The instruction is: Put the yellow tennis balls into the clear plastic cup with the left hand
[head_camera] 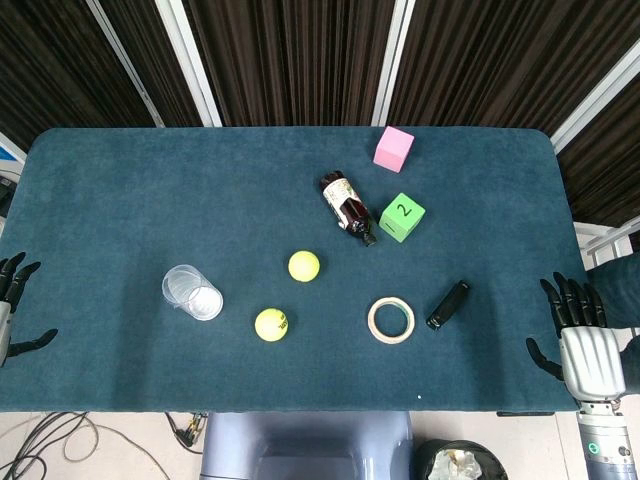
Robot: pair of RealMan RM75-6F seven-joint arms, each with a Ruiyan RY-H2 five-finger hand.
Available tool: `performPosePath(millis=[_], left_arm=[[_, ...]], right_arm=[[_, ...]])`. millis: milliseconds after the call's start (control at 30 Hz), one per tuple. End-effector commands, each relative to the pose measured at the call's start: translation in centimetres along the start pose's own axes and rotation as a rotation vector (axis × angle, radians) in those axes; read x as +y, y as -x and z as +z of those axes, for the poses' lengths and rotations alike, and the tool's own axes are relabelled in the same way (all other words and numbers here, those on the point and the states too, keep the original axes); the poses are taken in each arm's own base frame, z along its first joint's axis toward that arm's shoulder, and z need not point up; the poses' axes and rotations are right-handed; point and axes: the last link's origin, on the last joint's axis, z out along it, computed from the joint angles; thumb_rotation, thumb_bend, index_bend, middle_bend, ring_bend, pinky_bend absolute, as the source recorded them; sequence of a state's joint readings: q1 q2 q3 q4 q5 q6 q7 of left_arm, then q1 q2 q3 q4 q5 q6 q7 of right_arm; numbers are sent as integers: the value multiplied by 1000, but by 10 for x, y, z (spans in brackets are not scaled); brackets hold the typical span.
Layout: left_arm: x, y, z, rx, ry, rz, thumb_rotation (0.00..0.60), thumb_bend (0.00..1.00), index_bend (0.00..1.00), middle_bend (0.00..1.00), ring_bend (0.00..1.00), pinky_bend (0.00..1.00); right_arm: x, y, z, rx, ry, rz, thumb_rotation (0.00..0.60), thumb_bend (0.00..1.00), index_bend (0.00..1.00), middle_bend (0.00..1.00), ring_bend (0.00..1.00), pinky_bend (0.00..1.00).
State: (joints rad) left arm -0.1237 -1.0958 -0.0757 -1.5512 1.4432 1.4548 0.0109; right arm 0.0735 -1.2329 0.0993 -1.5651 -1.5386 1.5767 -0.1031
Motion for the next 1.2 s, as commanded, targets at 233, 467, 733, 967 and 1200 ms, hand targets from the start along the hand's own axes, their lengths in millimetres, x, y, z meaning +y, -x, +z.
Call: performPosePath(millis=[233,467,733,967,1200], left_arm=[[0,0,0,1,4,-2,600,0,113,13,22,108],[0,0,-1,4,6,-3,600,0,101,13,22,108],[11,3,-2,-23,53,-45,600,0,101,13,22,105],[64,-29,15,2,328,-48,600,0,101,17,22,105],[146,-57,48,-25,599,15,600,0,101,17,22,105]], right_arm=[[0,0,0,-1,1,-1,600,352,81,0,0,0],[0,0,0,0,4,0,600,351,81,0,0,0],[1,-2,0,7,14,4,600,352,81,0,0,0],[1,-4,0,12,17,7,600,353,81,0,0,0],[0,-2,-1,9,21,-2,600,352,81,0,0,0]])
